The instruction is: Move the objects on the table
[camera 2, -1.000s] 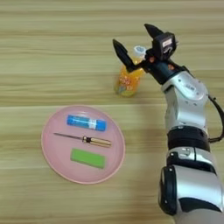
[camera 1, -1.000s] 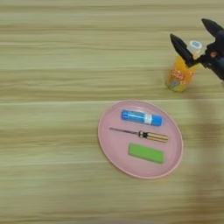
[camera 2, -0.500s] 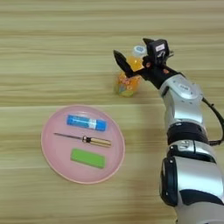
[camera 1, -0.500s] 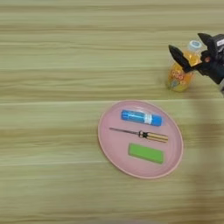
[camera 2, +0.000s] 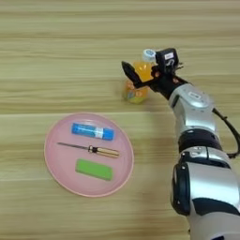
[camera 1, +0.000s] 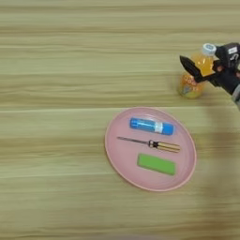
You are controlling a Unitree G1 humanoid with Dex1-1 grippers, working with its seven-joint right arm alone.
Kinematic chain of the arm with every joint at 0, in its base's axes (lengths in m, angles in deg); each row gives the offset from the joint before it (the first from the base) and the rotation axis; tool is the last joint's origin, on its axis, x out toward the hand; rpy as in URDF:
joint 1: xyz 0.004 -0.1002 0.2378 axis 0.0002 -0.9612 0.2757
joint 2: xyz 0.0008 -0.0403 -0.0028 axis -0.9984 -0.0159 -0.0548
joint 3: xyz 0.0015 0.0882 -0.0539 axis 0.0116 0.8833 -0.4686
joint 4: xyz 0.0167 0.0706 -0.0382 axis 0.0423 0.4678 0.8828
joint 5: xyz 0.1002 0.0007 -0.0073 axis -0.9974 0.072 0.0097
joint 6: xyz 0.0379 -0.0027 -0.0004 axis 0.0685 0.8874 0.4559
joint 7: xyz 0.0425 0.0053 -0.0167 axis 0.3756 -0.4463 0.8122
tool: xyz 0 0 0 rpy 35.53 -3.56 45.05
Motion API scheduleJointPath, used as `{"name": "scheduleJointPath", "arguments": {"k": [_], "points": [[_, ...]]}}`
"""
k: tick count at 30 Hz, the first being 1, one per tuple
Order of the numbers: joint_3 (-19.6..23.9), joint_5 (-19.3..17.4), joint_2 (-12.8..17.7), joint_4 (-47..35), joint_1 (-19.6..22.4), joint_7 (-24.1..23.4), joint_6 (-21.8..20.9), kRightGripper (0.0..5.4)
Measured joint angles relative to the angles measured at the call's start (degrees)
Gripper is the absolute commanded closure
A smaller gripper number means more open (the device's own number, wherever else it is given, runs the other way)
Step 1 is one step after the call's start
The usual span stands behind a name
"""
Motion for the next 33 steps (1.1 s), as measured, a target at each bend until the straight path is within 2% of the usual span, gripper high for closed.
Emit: {"name": "scheduleJointPath", "arguments": {"k": [16, 28, 33], "points": [[-0.56, 1.21, 0.54, 2.60, 0.62, -0.87, -1.49, 1.86], [-0.48, 1.39, 0.55, 3.12, 0.80, -0.30, -2.63, 1.97], [-0.22, 0.06, -0.04, -2.53, 0.40, 1.82, -2.81, 1.97]]}}
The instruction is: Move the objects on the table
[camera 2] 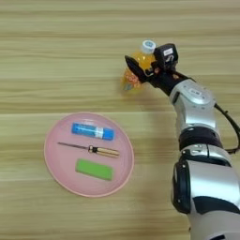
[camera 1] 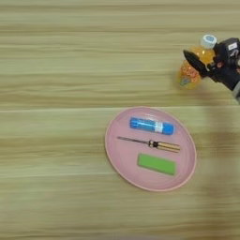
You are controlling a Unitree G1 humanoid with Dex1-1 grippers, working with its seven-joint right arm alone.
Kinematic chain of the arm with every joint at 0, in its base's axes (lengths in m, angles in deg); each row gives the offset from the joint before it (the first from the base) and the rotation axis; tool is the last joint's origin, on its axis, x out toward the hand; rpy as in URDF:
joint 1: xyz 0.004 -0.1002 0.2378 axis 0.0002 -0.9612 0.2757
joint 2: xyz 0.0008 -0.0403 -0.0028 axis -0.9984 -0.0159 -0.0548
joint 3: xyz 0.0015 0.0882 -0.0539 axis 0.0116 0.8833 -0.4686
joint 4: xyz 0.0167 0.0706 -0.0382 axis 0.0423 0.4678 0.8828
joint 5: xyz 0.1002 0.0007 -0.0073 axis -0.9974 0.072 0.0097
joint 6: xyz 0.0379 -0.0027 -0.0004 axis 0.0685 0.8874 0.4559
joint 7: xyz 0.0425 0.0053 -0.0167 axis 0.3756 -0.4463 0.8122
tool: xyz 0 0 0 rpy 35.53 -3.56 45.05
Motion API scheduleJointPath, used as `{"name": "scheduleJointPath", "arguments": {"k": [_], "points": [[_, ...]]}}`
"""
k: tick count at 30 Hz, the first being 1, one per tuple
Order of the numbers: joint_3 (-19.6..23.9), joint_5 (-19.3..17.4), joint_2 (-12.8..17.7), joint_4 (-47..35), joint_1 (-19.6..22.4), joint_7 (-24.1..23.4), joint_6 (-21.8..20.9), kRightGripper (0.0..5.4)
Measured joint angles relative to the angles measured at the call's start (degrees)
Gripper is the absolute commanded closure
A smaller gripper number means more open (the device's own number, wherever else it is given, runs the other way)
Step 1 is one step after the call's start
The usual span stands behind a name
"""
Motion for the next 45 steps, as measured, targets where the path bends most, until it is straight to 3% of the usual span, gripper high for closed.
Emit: {"name": "scheduleJointPath", "arguments": {"k": [7, 19, 27, 44, 45], "points": [[-1.39, -1.70, -1.37, -12.83, -3.03, 2.86, 1.86, 1.97], [-6.32, -1.66, -4.02, -20.59, -8.39, 6.09, 6.96, 1.97], [-8.54, -0.54, -4.83, -19.55, -9.48, 6.40, 8.05, 1.97], [-8.53, -0.50, -5.13, -8.95, -4.86, 6.15, 3.71, 1.98], [-8.69, -0.48, -5.13, -8.68, -4.78, 6.17, 3.51, 1.62]]}}
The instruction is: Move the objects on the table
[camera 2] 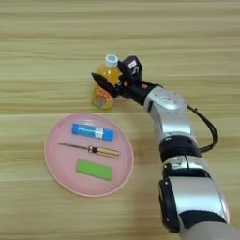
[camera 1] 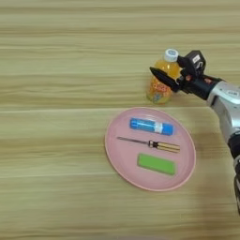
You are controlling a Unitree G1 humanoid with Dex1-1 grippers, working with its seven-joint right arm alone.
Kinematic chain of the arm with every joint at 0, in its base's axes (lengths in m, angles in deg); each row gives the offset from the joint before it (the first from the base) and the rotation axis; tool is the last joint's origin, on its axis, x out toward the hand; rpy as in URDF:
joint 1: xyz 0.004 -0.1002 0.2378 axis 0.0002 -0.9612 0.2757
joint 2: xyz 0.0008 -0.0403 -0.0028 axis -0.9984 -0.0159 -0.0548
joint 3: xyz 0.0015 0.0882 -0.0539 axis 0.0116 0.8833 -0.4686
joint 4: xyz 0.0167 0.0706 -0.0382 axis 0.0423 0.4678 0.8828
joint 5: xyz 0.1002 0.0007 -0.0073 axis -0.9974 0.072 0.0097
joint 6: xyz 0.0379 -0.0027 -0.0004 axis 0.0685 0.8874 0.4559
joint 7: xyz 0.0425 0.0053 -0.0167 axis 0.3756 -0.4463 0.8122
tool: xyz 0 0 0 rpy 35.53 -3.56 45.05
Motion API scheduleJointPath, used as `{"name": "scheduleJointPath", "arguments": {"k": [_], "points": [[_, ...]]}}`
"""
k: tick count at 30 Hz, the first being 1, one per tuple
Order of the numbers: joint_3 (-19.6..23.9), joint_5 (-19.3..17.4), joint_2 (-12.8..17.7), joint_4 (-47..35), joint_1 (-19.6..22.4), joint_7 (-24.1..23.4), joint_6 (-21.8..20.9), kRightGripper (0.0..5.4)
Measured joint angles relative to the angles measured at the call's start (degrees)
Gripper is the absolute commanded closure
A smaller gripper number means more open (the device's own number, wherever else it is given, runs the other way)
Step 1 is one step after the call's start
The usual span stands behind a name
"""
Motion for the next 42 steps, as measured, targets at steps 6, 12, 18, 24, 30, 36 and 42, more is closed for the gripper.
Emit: {"name": "scheduleJointPath", "arguments": {"k": [6, 12, 18, 24, 30, 36, 42], "points": [[-0.77, 1.37, 0.02, 1.73, -0.69, 0.02, -0.30, 1.09], [-0.84, 1.79, -0.08, 1.89, -1.12, 0.13, -0.27, 0.51], [-0.84, 1.78, -0.12, 1.88, -1.20, 0.27, -0.27, 0.04], [-0.81, 1.78, -0.13, 1.85, -1.20, 0.26, -0.27, 0.04], [-0.76, 2.30, -0.12, 2.44, -1.19, -0.19, -0.45, 0.04], [0.03, 2.34, -0.12, 2.49, -1.18, -1.13, -0.84, 0.04], [0.94, 1.68, -0.12, 1.99, -1.06, -1.18, -2.71, 0.04]]}}
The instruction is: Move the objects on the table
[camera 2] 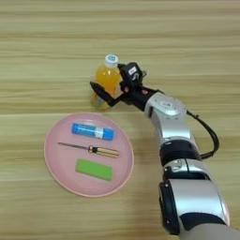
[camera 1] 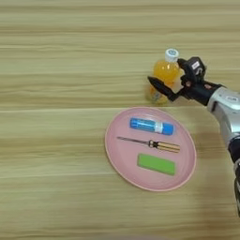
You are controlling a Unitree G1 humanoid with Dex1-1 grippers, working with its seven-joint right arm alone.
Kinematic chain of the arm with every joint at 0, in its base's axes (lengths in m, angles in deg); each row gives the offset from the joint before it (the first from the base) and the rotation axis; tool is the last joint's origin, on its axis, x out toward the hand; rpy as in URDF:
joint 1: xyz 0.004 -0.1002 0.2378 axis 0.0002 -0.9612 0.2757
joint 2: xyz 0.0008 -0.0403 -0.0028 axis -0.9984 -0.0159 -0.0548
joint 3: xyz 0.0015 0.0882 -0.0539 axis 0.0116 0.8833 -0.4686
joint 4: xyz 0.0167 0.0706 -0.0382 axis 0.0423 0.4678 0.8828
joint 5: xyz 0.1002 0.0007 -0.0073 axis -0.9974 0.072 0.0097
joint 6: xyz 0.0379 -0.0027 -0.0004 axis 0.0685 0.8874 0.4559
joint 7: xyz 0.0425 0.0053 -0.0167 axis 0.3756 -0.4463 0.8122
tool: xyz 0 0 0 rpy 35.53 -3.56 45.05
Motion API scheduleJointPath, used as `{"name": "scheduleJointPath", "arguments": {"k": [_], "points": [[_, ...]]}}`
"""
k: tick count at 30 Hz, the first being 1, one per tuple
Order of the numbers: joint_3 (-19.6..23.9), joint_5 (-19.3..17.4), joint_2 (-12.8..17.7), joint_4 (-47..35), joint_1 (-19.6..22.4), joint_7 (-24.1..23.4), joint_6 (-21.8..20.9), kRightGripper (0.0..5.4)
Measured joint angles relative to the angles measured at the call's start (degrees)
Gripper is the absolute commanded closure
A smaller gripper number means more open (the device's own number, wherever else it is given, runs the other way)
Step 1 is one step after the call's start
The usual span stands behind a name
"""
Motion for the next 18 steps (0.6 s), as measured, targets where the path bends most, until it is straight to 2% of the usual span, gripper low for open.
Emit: {"name": "scheduleJointPath", "arguments": {"k": [5, 18], "points": [[0.58, -0.34, -0.02, 0.00, 0.44, 0.05, -1.60, 0.04], [2.60, -4.06, -0.44, -2.82, 0.57, 2.17, -5.28, 0.04]]}}
